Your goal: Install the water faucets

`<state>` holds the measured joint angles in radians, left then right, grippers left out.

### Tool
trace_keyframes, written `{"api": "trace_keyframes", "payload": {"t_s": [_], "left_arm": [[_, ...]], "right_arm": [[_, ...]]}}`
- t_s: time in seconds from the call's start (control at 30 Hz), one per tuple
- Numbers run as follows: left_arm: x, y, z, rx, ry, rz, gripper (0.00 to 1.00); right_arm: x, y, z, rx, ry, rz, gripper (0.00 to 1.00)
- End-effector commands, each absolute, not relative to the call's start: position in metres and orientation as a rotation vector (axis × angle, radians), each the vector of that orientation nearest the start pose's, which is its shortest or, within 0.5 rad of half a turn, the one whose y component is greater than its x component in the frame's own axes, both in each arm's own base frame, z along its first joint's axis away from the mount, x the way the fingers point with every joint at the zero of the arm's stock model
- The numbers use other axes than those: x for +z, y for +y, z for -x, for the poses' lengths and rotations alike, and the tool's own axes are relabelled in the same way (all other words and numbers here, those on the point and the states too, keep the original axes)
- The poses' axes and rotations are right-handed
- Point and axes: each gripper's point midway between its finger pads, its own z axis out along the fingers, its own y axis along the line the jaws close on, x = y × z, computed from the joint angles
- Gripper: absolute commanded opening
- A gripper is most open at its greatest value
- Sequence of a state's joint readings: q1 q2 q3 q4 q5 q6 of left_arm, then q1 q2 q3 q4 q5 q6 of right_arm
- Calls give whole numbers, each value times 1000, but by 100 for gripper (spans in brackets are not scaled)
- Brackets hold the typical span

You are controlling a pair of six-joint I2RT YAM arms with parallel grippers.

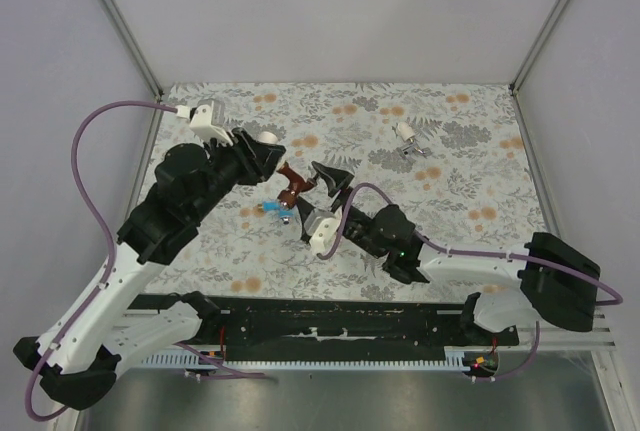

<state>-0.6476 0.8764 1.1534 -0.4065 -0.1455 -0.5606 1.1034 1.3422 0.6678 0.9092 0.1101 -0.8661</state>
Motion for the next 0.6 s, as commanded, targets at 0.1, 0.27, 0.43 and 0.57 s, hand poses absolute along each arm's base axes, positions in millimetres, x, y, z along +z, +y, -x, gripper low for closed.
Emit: {"api": "trace_keyframes", "payload": {"t_s": [0.1,0.27,0.43,0.57], "left_arm": [[405,-196,-247,-883,1700,50,2],[407,-195,-243,-889,1694,33,2],[406,-193,-238,-872,1680,-19,2],[407,-196,-229,-882,1599,-132,2]], "right_arm": [[326,369,-240,-37,672,970,84],[325,372,-242,-2,698,942,71],[331,371,-234,123,749,919,45],[332,368,-224,294,841,921,32]]}}
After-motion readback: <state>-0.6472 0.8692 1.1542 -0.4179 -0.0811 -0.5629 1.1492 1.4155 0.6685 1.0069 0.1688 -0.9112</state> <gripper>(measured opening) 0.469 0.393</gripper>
